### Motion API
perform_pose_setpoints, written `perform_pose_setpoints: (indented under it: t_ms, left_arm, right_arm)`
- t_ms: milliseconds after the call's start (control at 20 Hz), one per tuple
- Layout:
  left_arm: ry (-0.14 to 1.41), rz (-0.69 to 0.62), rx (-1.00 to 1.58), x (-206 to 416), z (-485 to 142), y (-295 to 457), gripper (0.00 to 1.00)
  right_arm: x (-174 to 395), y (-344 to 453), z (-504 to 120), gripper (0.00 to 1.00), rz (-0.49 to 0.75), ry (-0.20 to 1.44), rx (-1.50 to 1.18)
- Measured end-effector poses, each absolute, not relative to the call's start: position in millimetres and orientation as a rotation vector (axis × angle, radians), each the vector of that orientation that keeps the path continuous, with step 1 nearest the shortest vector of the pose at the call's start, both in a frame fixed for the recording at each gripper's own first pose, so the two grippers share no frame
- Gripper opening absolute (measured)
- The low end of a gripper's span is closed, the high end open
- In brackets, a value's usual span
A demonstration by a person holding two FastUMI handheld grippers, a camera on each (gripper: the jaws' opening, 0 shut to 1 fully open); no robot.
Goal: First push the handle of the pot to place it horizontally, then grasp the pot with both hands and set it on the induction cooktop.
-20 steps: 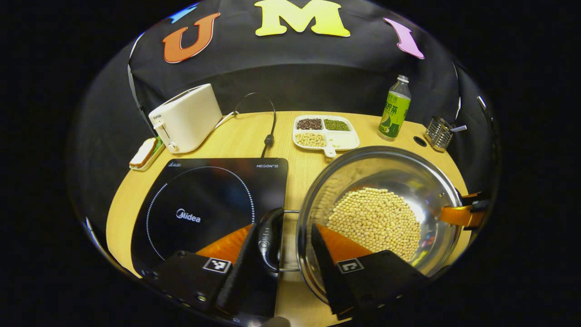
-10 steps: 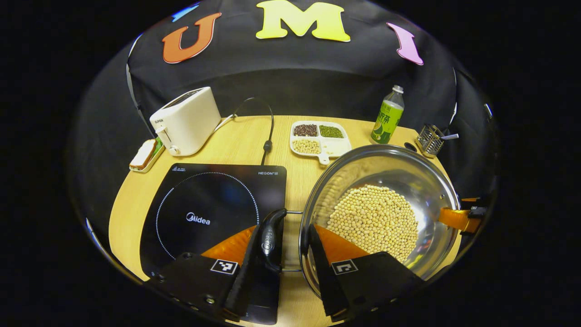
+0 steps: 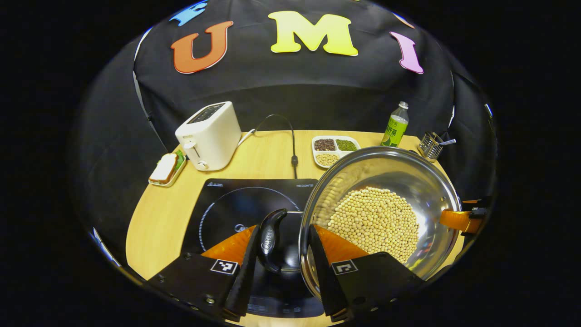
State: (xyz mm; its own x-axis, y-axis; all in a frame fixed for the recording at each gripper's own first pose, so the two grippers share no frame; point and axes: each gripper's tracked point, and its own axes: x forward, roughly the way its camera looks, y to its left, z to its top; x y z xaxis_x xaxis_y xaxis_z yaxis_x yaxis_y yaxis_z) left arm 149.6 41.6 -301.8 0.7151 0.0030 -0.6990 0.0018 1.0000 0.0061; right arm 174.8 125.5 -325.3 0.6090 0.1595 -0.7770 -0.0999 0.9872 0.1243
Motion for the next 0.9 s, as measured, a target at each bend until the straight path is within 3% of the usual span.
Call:
perform_pose_setpoints:
  t_ms: [600,900]
  left_arm:
    - [0.808,0.09,0.021,150.6,-312.9,187.1,0.6]
    - [0.835,0.116,-0.001,165.7,-333.6,219.5,0.6]
  right_arm:
    - [177.2,277.7,-328.1,0.56,0.202,0.954,0.06]
    - [190.9,315.4,-334.3,0.56,0.206,0.971,0.028]
